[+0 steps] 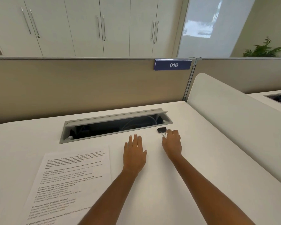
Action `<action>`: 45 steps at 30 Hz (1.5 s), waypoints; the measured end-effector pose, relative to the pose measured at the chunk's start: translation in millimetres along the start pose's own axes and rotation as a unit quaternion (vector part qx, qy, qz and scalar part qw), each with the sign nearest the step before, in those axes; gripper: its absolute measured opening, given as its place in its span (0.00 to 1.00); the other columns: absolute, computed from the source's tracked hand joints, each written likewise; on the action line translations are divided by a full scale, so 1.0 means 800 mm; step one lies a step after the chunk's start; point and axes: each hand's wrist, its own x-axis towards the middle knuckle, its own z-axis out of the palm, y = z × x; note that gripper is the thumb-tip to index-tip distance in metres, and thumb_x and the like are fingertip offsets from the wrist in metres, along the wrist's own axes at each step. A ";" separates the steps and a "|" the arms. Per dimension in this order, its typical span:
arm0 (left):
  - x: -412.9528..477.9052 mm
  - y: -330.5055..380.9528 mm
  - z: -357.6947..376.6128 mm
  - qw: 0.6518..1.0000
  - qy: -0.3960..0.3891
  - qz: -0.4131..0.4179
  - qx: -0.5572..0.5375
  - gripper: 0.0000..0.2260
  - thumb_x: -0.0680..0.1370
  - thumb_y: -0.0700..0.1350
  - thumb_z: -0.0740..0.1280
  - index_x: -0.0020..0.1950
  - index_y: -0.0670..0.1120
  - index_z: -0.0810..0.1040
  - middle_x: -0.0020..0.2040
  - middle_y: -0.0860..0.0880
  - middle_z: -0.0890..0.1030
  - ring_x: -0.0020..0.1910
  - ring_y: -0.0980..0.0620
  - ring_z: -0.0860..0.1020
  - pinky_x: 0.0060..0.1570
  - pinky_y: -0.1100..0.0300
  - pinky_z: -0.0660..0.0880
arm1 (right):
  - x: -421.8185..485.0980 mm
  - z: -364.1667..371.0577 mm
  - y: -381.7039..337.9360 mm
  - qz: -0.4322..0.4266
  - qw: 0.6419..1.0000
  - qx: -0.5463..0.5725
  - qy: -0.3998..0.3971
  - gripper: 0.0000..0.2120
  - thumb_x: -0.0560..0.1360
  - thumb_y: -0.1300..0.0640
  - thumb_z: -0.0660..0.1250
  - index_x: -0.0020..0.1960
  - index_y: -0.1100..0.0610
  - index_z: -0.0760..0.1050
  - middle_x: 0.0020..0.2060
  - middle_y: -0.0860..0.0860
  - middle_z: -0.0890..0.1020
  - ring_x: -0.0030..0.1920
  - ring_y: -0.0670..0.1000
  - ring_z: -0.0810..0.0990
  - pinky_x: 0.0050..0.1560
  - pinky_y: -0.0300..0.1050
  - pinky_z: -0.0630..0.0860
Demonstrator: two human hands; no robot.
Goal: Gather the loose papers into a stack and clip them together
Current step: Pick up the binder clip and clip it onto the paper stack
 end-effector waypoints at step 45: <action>-0.289 -0.127 -0.070 0.876 0.032 -0.052 -0.479 0.08 0.74 0.36 0.67 0.42 0.50 0.78 0.43 0.54 0.80 0.39 0.59 0.77 0.40 0.75 0.72 | -0.318 -0.016 -0.120 0.182 0.740 0.581 -0.287 0.05 0.76 0.60 0.65 0.46 0.62 0.72 0.38 0.59 0.75 0.43 0.60 0.81 0.41 0.46 0.77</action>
